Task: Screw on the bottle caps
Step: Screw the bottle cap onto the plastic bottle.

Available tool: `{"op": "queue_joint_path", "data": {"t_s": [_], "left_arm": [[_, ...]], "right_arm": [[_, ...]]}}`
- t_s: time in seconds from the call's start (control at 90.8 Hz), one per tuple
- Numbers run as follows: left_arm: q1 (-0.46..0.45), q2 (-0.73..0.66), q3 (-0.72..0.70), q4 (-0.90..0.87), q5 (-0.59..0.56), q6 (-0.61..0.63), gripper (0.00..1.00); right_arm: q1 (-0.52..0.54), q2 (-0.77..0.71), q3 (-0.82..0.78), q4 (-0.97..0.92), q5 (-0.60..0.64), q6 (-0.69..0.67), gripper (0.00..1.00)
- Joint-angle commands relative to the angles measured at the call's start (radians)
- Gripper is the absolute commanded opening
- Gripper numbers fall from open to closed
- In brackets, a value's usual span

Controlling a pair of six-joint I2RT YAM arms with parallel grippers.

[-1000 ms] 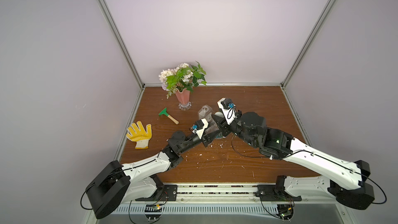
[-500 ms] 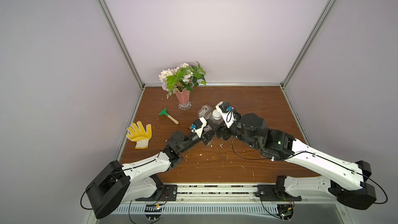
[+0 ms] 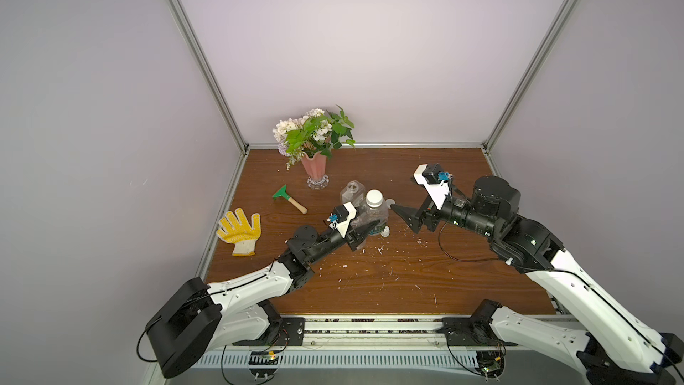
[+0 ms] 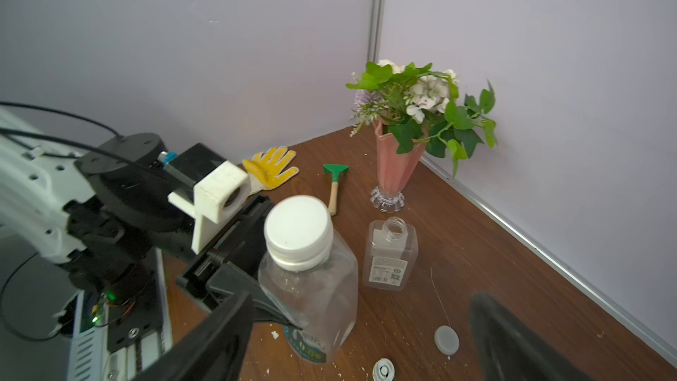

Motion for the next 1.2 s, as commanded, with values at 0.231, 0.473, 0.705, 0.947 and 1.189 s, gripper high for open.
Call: {"op": "queue_joint_path", "data": {"t_s": [0.231, 0.473, 0.705, 0.947, 1.189], "left_arm": [[0.002, -0.058, 0.002, -0.043, 0.257, 0.017, 0.46], [0.002, -0.038, 0.020, -0.056, 0.265, 0.026, 0.46], [0.003, -0.021, 0.027, -0.055, 0.256, 0.028, 0.45], [0.003, -0.017, 0.025, -0.052, 0.239, 0.030, 0.45], [0.002, -0.011, 0.028, -0.049, 0.234, 0.028, 0.45]], "right_arm": [[-0.004, 0.135, 0.100, -0.046, -0.408, -0.247, 0.87], [0.002, 0.183, 0.112, -0.046, -0.467, -0.252, 0.78], [0.004, 0.178, 0.093, -0.030, -0.494, -0.231, 0.68], [0.004, 0.165, 0.070, -0.028, -0.473, -0.222, 0.55], [0.004, 0.166, 0.061, -0.031, -0.442, -0.212, 0.40]]}}
